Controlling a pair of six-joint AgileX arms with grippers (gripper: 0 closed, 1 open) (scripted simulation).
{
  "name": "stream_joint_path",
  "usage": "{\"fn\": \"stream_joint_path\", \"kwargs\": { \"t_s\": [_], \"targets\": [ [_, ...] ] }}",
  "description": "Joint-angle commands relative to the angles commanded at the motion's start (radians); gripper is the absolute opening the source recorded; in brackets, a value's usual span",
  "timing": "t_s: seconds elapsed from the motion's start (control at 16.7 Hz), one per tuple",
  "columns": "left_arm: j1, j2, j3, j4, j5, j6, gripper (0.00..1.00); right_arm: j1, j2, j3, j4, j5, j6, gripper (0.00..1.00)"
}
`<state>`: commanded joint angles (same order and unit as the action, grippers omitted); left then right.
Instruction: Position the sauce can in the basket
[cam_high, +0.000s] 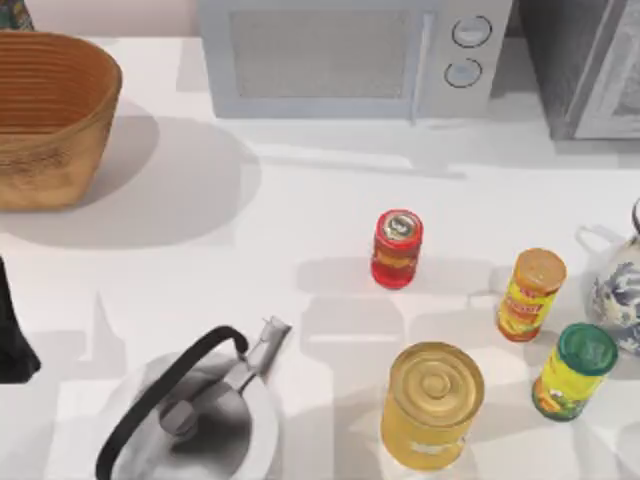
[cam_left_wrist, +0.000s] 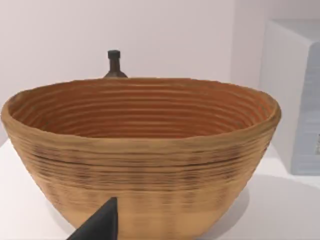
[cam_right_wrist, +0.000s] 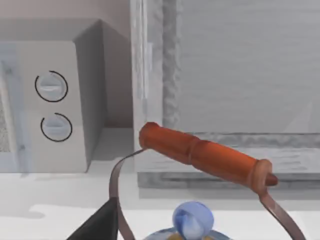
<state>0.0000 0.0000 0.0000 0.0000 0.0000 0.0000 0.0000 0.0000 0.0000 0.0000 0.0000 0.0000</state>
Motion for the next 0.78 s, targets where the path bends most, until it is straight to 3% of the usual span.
{"fn": "stream_joint_path", "kwargs": {
  "t_s": [0.36,0.78],
  "targets": [
    [-0.016,0.095,0.035,0.056,0.044,0.001,1.00,0.000,0.000,0.000,0.000,0.000,0.000,1.00],
    [-0.076,0.585,0.240,0.372,0.255,0.029,1.00,0.000,0.000,0.000,0.000,0.000,0.000,1.00]
  ]
}}
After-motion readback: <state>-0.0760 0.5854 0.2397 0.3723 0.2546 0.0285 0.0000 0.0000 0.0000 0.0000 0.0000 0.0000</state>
